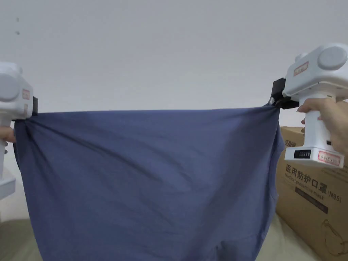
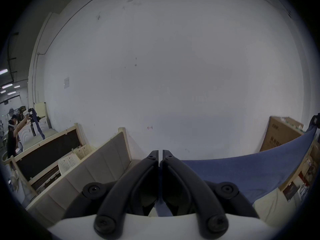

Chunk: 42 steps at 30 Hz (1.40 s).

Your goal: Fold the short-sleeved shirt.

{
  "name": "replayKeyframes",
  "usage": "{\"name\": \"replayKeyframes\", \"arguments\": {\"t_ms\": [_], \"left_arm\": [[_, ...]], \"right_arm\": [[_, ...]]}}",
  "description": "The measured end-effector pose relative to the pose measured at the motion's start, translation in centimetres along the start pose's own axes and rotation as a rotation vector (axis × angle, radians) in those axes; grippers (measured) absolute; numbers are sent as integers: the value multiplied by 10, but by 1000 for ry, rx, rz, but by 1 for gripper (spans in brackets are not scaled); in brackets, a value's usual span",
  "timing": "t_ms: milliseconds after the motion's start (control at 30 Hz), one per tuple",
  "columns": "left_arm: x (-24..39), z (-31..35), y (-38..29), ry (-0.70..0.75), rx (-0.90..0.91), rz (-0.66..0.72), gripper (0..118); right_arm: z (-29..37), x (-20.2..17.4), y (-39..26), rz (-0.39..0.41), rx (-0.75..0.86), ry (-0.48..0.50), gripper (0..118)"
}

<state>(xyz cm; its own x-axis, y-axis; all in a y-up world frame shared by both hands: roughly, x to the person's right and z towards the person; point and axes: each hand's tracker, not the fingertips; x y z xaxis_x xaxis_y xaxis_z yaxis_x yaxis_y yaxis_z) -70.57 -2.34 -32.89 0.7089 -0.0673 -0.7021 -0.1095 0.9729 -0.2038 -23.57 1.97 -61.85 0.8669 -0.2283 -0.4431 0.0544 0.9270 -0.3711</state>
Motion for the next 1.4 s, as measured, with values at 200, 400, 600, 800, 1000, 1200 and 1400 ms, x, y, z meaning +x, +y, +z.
{"name": "replayKeyframes", "arguments": {"t_ms": [200, 400, 600, 800, 1000, 1200, 1400], "left_arm": [[32, -74, -121, 55, -163, -89, 2], [58, -131, -275, 58, -466, -108, 2], [52, -131, -395, 14, -587, -58, 2], [10, -77, -436, -7, -672, 52, 2], [-17, 38, -460, -57, -641, -24, 2], [-58, 167, -489, -79, -628, -86, 2], [-80, 249, -507, -86, -635, -106, 2]], "right_arm": [[-93, 12, -96, 22, -217, -79, 7], [-171, 42, -242, 58, -511, -149, 7], [-186, 95, -392, -129, -766, -184, 7], [-115, 130, -453, -201, -768, -171, 7], [-5, 136, -486, -159, -760, -145, 7], [118, 152, -520, -271, -734, -106, 7], [206, 156, -553, -266, -727, -107, 7]]}}
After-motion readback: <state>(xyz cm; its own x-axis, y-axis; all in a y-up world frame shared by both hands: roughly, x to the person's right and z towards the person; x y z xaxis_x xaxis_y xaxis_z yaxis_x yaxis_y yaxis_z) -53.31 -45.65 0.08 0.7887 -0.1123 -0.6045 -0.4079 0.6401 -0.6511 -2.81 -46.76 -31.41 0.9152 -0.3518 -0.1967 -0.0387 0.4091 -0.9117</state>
